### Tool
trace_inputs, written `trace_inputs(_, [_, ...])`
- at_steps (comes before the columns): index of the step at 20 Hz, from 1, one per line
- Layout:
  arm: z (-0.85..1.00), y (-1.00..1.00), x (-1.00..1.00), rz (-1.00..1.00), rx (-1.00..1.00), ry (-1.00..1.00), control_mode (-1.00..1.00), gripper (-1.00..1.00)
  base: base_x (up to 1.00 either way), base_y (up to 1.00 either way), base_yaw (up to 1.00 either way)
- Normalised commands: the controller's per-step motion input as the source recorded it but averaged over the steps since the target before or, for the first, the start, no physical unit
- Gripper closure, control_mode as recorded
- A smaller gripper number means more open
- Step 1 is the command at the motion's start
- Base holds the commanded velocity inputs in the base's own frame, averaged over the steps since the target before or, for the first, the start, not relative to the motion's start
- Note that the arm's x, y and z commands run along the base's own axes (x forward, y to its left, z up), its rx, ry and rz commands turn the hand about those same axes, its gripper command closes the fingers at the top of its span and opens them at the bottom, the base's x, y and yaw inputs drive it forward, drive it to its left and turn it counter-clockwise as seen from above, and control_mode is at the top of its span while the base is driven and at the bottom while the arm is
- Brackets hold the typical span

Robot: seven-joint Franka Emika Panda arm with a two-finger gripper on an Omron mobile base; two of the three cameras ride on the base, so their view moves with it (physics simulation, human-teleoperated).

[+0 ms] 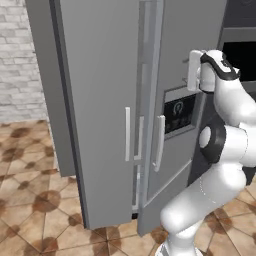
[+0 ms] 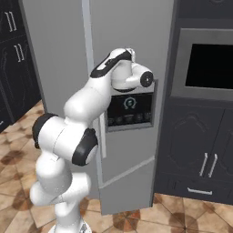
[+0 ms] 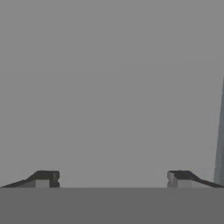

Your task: Take the garlic and mushroom from the second highest rack and move them to the highest rack where the kiwi and peach are located, to maximize freezer space. Close the freezer door after rearranging.

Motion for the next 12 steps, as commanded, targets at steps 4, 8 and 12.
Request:
trace_inputs(4, [0.04, 0.48, 0.62, 0.00, 0.00, 0.01, -1.00, -1.00, 0.00, 0.00, 0.00])
trace_inputs(8, [0.02, 0.46, 0.44, -0.03, 0.00, 0.00, -1.00, -1.00, 0.00, 0.00, 0.00])
trace_inputs(12, [0.00, 0.48, 0.36, -0.08, -0.01, 0.00, -1.00, -1.00, 0.00, 0.00, 0.00])
